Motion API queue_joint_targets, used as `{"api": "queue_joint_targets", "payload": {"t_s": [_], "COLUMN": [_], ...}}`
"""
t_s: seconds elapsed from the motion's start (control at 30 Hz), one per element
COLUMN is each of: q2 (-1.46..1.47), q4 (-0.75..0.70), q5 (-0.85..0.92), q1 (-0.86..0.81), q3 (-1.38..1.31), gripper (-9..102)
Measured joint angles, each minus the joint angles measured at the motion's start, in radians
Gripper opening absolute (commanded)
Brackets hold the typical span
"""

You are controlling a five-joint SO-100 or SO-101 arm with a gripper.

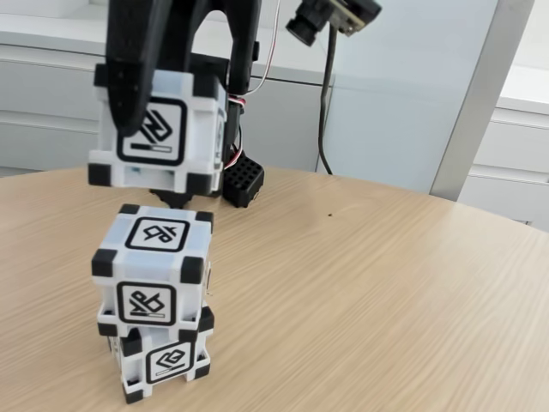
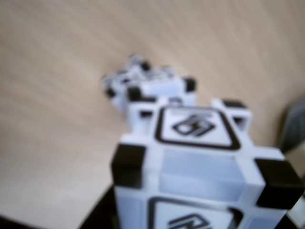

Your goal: Stack cubes from left to right.

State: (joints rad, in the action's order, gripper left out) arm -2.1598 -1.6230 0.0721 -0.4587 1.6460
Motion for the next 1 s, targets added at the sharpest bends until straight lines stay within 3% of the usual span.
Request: {"api": "queue_joint_targets", "payload": {"t_s": [0.4, 0.67, 1.0], "q2": [0.094, 0.094, 0.094], "q4": [0.0, 0.0, 0.0], "q5": [-0.002, 0.0, 0.0], "q1": [-0.003, -0.005, -0.005], "q3": [-0.005, -0.005, -0.005], "gripper": [0, 27, 35]}}
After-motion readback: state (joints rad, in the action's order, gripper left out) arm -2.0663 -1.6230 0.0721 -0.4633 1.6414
